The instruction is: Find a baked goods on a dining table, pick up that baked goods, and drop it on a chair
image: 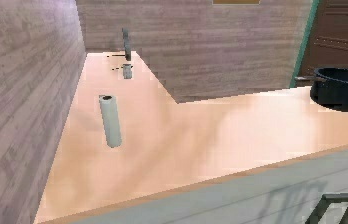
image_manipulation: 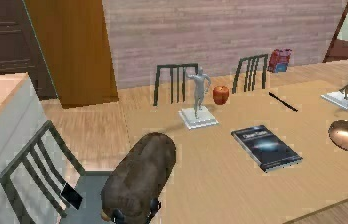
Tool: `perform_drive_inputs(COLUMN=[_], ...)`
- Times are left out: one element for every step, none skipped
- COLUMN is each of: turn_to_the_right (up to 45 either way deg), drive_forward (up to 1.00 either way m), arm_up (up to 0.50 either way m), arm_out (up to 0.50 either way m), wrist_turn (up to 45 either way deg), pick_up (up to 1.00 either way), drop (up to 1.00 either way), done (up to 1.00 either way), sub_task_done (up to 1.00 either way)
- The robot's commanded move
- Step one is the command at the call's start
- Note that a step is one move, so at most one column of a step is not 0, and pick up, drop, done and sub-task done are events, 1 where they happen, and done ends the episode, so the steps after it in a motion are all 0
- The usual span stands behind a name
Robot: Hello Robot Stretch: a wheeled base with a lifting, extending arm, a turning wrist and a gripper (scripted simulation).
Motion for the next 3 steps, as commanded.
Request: perform_drive_inputs(turn_to_the_right=[0.0, 0.0, 0.0], drive_forward=[0.00, 0.00, 0.00], arm_up=[0.00, 0.00, 0.00], arm_out=[0.48, 0.00, 0.00], wrist_turn=[0.0, -45.0, -27.0], pick_up=[0.00, 0.00, 0.00], drop=[0.00, 0.00, 0.00], done=[0.00, 0.00, 0.00], sub_task_done=[0.00, 0.00, 0.00])
